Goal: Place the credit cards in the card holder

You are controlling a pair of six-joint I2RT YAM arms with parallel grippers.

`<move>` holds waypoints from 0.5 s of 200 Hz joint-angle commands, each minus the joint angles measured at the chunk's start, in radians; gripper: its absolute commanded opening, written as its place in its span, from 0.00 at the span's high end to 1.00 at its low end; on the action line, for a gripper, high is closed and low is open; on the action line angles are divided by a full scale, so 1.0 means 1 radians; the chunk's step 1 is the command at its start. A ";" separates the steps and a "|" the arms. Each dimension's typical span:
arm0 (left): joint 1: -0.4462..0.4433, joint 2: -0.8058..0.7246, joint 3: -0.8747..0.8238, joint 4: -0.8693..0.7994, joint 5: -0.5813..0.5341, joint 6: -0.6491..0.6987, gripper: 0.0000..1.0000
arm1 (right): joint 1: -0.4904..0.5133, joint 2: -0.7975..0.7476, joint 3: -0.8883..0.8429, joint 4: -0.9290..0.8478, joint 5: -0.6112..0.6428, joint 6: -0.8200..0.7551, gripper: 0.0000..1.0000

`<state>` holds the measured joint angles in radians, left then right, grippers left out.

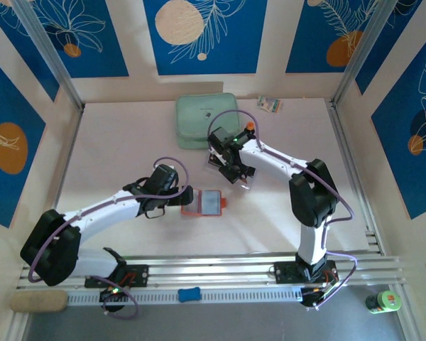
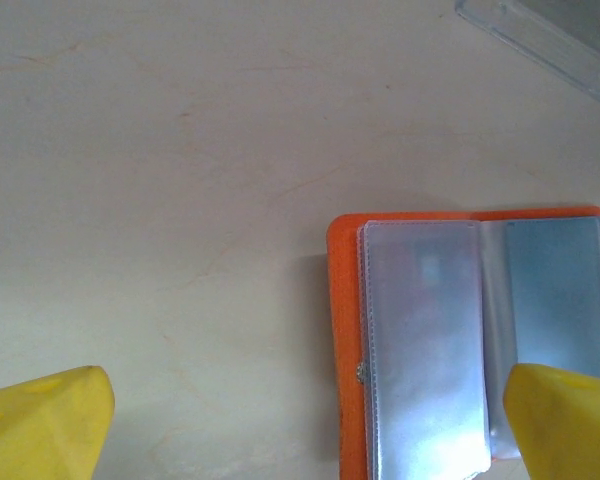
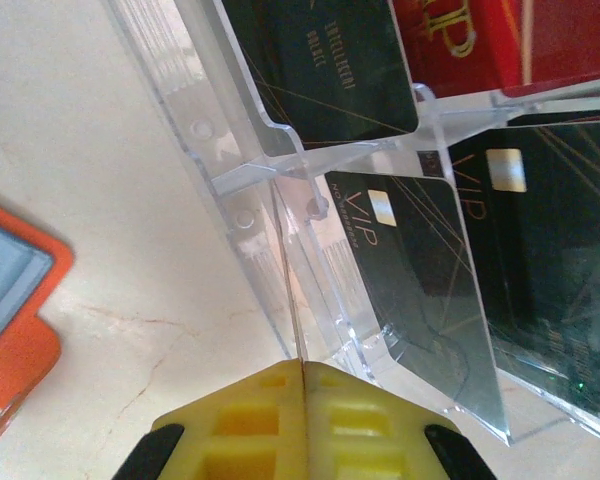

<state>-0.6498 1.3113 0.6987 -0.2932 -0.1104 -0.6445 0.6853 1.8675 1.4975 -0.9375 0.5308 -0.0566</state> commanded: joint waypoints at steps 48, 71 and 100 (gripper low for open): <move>0.009 -0.005 0.069 -0.049 0.009 0.070 0.00 | 0.013 -0.139 0.067 -0.015 -0.130 0.072 1.00; 0.010 0.014 0.088 -0.062 0.008 0.091 0.00 | 0.001 -0.184 0.032 0.033 -0.226 0.174 1.00; 0.009 0.052 0.105 -0.074 0.011 0.110 0.00 | -0.010 -0.256 -0.085 0.188 -0.388 0.363 1.00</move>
<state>-0.6498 1.3312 0.7689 -0.3290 -0.1074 -0.5728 0.6838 1.6737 1.4982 -0.8715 0.3264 0.1177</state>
